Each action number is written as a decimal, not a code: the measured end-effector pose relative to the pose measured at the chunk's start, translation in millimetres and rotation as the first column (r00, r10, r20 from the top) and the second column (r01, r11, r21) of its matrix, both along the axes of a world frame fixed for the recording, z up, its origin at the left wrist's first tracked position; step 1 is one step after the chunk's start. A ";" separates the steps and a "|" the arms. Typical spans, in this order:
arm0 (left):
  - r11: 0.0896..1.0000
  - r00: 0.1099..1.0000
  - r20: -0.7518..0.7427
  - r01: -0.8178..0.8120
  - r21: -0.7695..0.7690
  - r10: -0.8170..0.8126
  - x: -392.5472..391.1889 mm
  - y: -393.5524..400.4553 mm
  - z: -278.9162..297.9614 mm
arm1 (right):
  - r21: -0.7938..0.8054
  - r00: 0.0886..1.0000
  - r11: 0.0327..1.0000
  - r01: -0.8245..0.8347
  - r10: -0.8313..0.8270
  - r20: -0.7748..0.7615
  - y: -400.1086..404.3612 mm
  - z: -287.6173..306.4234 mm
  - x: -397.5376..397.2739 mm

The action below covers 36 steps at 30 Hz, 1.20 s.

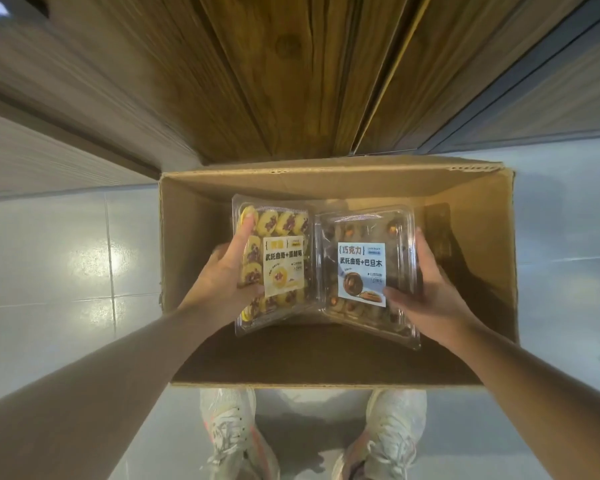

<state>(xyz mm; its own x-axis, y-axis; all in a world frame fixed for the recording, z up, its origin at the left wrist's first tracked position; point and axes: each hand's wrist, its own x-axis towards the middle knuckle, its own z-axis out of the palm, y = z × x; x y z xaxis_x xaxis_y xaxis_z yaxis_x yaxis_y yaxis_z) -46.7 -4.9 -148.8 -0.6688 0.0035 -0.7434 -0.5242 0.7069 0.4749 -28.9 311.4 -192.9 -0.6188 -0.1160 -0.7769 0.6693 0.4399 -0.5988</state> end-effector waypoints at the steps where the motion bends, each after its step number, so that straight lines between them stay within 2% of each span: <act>1: 1.000 1.000 0.002 0.008 -0.003 -0.008 -1.1 -1.5 0.8 | 0.048 0.996 0.995 -0.085 0.086 -0.005 -0.1 4.4 0.9; 3: 1.000 1.000 0.006 0.011 -0.010 -0.011 -4.3 -1.6 2.3 | 0.158 0.977 0.965 -0.211 0.215 -0.008 4.2 4.2 3.5; 9: 0.999 0.999 -0.021 -0.036 0.041 0.037 -10.2 11.5 11.4 | 0.185 0.941 0.931 -0.315 0.332 -0.068 1.3 24.0 1.8; 16: 0.996 0.996 -0.050 -0.072 0.048 0.074 -13.8 8.7 4.9 | 0.255 0.955 0.928 -0.271 0.292 -0.046 -4.6 17.6 -6.2; 22: 0.998 0.997 -0.041 -0.063 0.003 0.063 -6.1 1.0 -3.7 | 0.227 0.967 0.946 -0.232 0.250 -0.053 -7.3 7.7 -5.6; 26: 0.993 0.993 -0.020 -0.116 -0.026 0.115 -5.5 2.1 -5.5 | 0.225 0.956 0.935 -0.274 0.289 -0.037 -6.8 4.0 -10.0; 29: 0.991 0.990 -0.038 -0.134 -0.002 0.134 -7.4 2.8 -3.8 | 0.203 0.971 0.954 -0.222 0.234 -0.041 -7.7 5.2 -10.3; 33: 0.994 0.993 -0.039 -0.110 -0.011 0.109 -10.7 8.4 9.9 | 0.273 0.960 0.931 -0.244 0.271 -0.065 -12.3 21.4 -3.6; 36: 0.991 0.992 -0.013 -0.125 0.038 0.126 -11.4 10.6 36.4 | 0.290 0.968 0.941 -0.174 0.217 -0.126 -11.8 53.7 7.5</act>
